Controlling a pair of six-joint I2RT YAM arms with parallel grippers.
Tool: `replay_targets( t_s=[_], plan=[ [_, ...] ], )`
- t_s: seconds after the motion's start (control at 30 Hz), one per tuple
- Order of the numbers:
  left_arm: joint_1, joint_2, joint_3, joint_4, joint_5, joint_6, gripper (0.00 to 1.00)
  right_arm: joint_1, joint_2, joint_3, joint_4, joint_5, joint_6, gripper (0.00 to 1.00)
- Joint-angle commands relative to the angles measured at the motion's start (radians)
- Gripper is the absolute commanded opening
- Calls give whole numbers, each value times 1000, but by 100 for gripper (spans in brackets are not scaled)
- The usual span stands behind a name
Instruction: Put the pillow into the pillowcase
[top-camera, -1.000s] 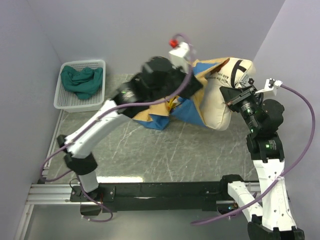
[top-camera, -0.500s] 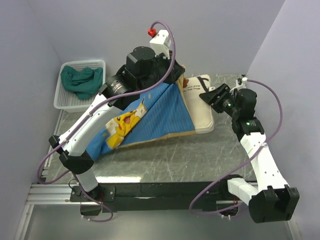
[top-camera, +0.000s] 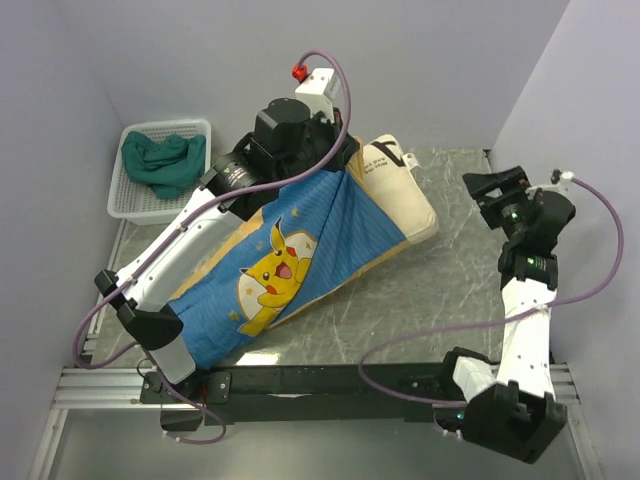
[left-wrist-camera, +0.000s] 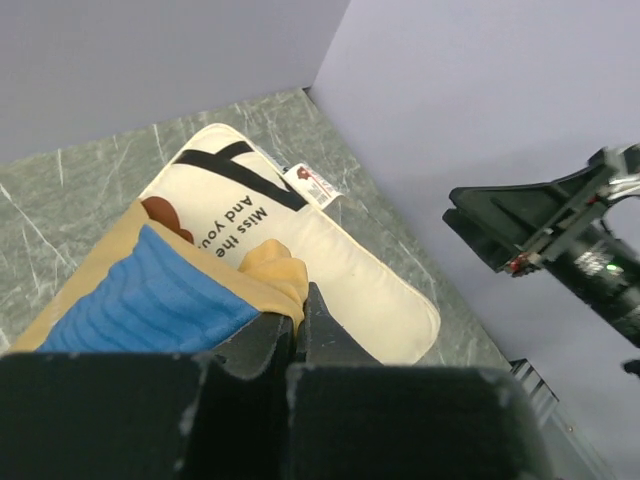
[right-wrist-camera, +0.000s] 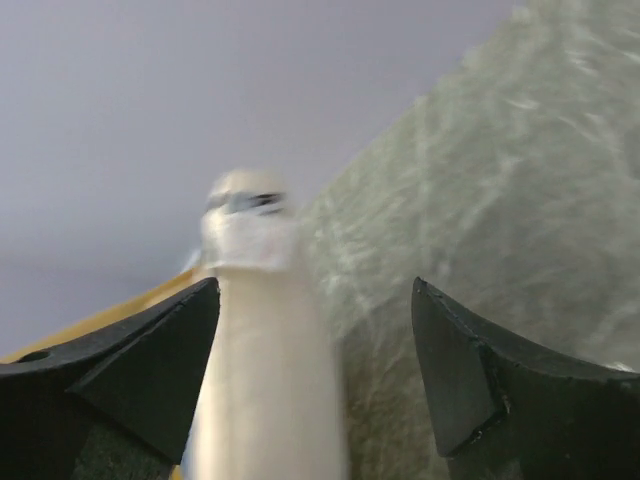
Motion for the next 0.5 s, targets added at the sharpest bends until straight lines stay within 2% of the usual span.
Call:
replay_targets(
  t_s=[0.0,0.1,0.13,0.23,0.27,0.37,0.47],
  plan=[
    [3,-88,27,163,-15,-13,1,-83,98,-116,117,-135,92,76],
    [3,-75,46,163,1,-16,1,-56,189,-168,218,-201,113,69],
    [3,-63,53,161,17,-16,1,-21,209,-180,263,-213,112,68],
    [3,-28,124,144,63,-17,1,74,305,-116,246,-230,63,66],
    [3,-25,129,150,73,-17,1,157,340,-101,251,-238,60,66],
    [3,-20,138,169,99,-24,2,284,352,-46,260,-244,60,65],
    [3,3,191,137,102,-14,3,367,284,-10,261,-236,69,68]
  ],
)
